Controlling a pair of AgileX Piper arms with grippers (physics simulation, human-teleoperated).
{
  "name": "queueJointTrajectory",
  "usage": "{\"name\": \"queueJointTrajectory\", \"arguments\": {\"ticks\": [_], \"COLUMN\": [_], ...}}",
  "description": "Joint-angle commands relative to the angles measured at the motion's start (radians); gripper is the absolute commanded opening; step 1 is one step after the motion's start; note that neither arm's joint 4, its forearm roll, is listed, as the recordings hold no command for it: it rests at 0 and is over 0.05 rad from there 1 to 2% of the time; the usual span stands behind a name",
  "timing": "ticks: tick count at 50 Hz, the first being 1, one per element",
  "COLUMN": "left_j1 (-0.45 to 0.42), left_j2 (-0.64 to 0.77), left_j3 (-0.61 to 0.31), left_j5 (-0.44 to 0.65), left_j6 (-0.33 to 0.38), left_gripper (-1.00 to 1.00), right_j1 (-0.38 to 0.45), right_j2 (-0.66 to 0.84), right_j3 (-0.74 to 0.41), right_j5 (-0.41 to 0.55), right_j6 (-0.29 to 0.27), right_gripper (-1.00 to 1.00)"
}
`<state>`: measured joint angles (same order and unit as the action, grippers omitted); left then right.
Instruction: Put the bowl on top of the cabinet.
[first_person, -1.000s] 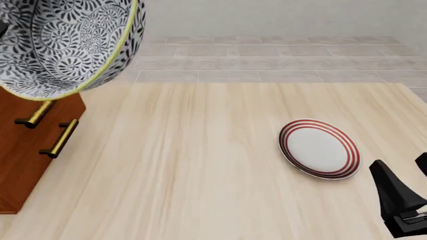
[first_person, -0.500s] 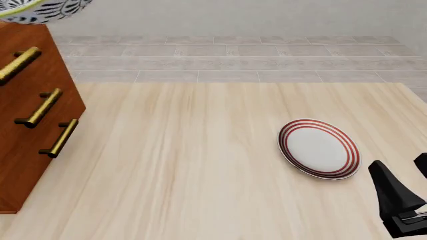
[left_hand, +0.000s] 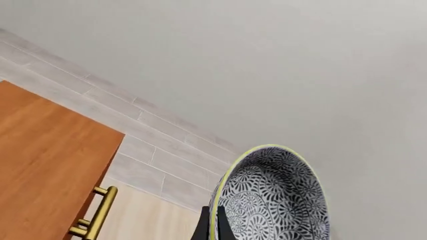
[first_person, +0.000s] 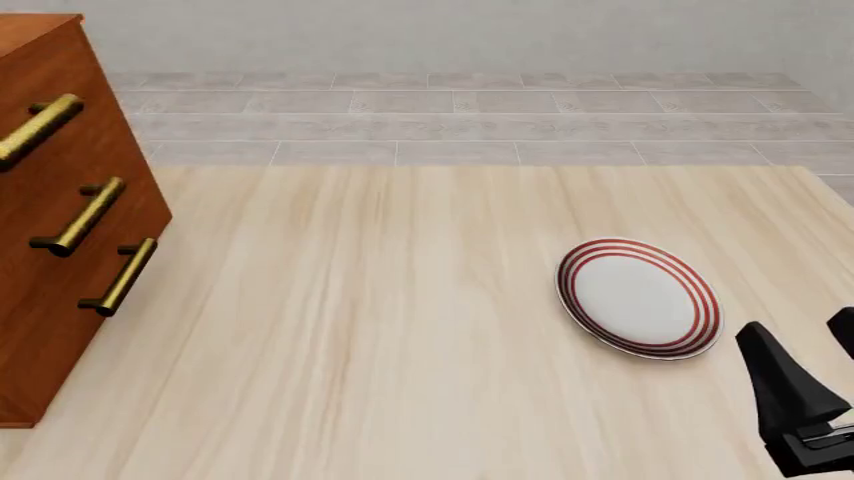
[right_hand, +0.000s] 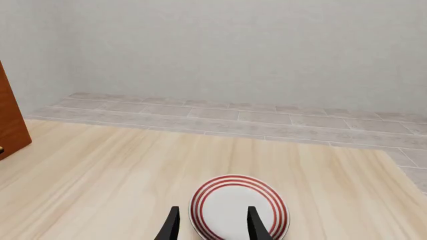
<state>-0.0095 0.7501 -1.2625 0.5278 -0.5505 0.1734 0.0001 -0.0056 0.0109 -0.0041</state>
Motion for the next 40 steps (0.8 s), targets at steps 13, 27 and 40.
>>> {"name": "queueJointTrajectory", "arguments": {"ticks": [13,27,40], "left_j1": [0.161,0.244,0.322], "left_j2": [0.089,0.128,0.156], "left_j3": [-0.102,-0.103,-0.070], "left_j5": [0.029,-0.001,-0.049], "left_j6": [0.015,-0.016,-0.036], "left_gripper": [-1.00,-1.00,-1.00], "right_j1": [0.000,0.000,0.000], "right_j2": [0.000,0.000,0.000], "right_j3": [-0.001,-0.001,-0.001], "right_j5": [0.001,0.001,0.001], "right_j6": [0.000,0.000,0.000], "right_gripper": [1.00,1.00,1.00]}}
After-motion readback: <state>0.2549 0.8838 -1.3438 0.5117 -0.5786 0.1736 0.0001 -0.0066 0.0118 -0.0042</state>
